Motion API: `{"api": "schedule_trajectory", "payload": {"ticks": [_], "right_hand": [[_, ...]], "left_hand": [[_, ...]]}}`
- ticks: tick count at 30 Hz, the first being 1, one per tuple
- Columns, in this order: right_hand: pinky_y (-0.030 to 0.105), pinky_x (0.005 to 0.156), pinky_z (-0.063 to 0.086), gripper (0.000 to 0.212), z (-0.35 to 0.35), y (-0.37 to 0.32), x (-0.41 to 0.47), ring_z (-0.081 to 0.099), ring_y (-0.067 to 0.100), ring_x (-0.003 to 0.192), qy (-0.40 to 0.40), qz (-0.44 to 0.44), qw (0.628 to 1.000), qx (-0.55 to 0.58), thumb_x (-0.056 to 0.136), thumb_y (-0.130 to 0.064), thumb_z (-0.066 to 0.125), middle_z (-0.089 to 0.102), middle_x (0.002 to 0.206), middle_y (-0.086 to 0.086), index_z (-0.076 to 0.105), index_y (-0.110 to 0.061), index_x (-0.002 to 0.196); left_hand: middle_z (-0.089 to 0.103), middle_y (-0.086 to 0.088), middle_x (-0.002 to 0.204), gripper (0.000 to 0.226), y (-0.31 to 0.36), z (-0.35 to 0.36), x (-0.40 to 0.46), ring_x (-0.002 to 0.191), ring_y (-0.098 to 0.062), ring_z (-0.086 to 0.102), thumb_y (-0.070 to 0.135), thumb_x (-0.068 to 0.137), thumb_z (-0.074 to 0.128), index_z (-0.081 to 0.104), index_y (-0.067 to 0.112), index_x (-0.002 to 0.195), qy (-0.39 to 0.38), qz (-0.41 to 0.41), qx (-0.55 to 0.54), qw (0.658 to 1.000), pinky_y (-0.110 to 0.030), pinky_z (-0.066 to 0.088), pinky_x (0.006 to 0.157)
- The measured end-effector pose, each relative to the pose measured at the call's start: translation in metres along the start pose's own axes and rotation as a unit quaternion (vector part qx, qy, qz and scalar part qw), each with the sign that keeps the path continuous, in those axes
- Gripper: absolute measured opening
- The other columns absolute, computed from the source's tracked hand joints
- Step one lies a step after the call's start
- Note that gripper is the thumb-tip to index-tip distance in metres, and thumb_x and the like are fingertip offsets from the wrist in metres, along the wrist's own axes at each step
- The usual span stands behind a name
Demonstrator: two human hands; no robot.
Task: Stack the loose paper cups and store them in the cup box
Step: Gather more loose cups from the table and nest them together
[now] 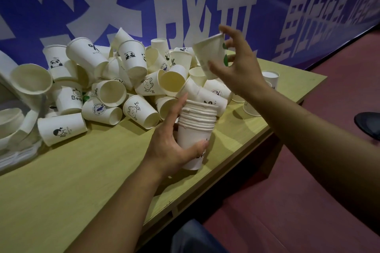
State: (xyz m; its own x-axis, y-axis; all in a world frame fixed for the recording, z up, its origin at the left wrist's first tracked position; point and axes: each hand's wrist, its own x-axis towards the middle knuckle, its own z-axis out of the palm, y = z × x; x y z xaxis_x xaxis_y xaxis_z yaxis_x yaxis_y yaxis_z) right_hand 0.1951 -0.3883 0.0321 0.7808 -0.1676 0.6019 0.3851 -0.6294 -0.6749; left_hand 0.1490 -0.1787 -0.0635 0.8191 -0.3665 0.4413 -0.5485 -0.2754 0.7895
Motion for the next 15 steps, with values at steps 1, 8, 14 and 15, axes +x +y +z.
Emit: {"api": "schedule_trajectory", "payload": {"ticks": [1,8,14,15], "right_hand": [[0.026,0.075,0.059,0.074,-0.001,-0.008,-0.006,0.057,0.012,0.103,-0.011,0.012,0.999,0.052,0.086,-0.023,0.073,0.045,0.124,-0.006,0.032,-0.031,0.147],[0.035,0.089,0.056,0.045,0.013,-0.023,-0.055,0.058,0.005,0.106,-0.144,0.050,0.985,0.085,0.094,-0.034,0.062,0.054,0.124,-0.011,0.049,-0.038,0.137],[0.031,0.097,0.046,0.035,0.012,-0.001,-0.050,0.051,0.010,0.119,-0.159,0.035,0.986,-0.024,0.100,-0.028,0.053,0.053,0.136,-0.007,0.058,-0.034,0.133],[0.029,0.097,0.043,0.041,0.013,0.006,-0.047,0.049,0.014,0.122,-0.170,0.025,0.982,-0.082,0.097,-0.025,0.057,0.051,0.140,-0.004,0.054,-0.035,0.137]], "left_hand": [[0.048,0.029,0.141,0.101,0.000,0.001,0.000,0.118,0.006,0.055,0.054,0.061,0.080,0.019,0.073,0.139,0.001,0.001,-0.003,1.000,-0.021,0.054,0.092],[0.045,0.007,0.147,0.124,-0.002,0.003,-0.001,0.118,0.006,0.057,0.041,0.066,0.089,-0.004,0.069,0.143,0.052,0.002,-0.029,0.998,-0.019,0.056,0.087],[0.047,0.012,0.142,0.110,-0.003,-0.003,0.003,0.121,0.000,0.057,0.040,0.065,0.084,0.010,0.068,0.141,0.120,0.010,-0.029,0.992,-0.039,0.058,0.095],[0.048,0.018,0.139,0.106,-0.005,-0.004,0.004,0.117,0.001,0.058,0.037,0.066,0.083,0.015,0.063,0.143,0.124,0.007,-0.027,0.992,-0.036,0.058,0.093]]}}
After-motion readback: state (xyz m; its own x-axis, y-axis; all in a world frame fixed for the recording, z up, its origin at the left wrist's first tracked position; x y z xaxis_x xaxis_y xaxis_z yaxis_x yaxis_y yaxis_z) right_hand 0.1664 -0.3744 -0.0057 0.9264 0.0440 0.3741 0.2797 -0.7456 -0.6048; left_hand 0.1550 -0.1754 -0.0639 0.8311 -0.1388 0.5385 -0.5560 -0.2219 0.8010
